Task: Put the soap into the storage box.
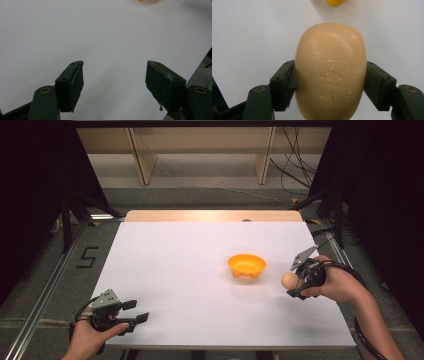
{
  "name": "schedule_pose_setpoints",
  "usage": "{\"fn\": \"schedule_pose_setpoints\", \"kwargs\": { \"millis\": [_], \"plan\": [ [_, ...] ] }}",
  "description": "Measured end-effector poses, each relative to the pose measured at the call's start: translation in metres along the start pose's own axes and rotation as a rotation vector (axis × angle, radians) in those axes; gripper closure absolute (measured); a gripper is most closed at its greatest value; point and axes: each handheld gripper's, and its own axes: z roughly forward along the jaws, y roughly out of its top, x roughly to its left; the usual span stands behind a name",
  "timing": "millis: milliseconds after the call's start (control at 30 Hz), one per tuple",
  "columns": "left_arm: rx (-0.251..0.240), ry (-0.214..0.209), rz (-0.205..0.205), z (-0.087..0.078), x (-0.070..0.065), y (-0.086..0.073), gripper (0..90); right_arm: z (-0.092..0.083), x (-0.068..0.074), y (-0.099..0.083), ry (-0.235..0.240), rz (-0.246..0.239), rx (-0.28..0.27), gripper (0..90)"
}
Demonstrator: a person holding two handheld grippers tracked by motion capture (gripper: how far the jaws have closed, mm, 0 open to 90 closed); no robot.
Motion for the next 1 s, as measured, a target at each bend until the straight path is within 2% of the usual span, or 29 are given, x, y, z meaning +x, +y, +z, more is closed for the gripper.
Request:
{"fn": "schedule_pose_setpoints", "kwargs": {
  "millis": [33, 100, 267, 300, 467, 533, 600, 633, 733, 833, 867, 900, 1000],
  "plan": [
    [0.0, 0.0, 0.0, 0.0, 0.0, 0.0, 30.3, -0.001, 0.001, 0.001, 0.0, 0.016, 0.004, 33.0],
    [0.004, -0.006, 0.0, 0.0, 0.0, 0.0, 30.3, -0.001, 0.0, 0.002, 0.003, 0.003, 0.002, 33.0],
    [0.002, -0.006, 0.001, 0.0, 0.0, 0.0, 30.3, -0.002, 0.0, 0.005, 0.005, 0.02, 0.008, 33.0],
    [0.003, -0.006, 0.001, 0.0, 0.0, 0.0, 30.3, -0.002, -0.001, 0.006, -0.002, 0.003, 0.001, 33.1],
    [0.003, -0.006, 0.002, 0.0, 0.001, 0.0, 30.3, -0.002, -0.001, 0.009, 0.002, 0.011, 0.011, 33.0],
    [0.003, -0.007, 0.001, 0.0, 0.0, 0.0, 30.3, -0.003, -0.002, 0.011, -0.007, -0.007, 0.004, 33.0],
    [0.002, -0.006, 0.0, 0.0, 0.0, 0.0, 30.3, -0.003, -0.001, 0.012, 0.004, 0.012, 0.009, 33.1],
    [0.003, -0.006, 0.001, 0.0, 0.0, 0.0, 30.3, -0.003, -0.003, 0.013, -0.001, -0.006, 0.005, 33.0],
    [0.003, -0.007, 0.0, 0.0, 0.0, 0.0, 30.3, -0.003, -0.003, 0.014, -0.003, -0.013, 0.006, 33.0],
    [0.0, -0.005, 0.0, 0.0, 0.0, 0.0, 30.3, -0.003, -0.003, 0.016, 0.004, -0.002, 0.01, 33.0],
    [0.0, -0.002, -0.001, 0.0, 0.0, 0.0, 30.4, -0.003, -0.005, 0.016, -0.004, -0.035, 0.002, 33.0],
    [0.005, -0.008, 0.0, 0.0, 0.0, 0.0, 30.3, -0.002, -0.004, 0.017, -0.005, -0.01, 0.007, 33.1],
    [-0.004, -0.006, -0.001, 0.001, 0.0, 0.0, 30.3, -0.003, -0.004, 0.018, -0.004, -0.007, 0.012, 33.0]
  ]
}}
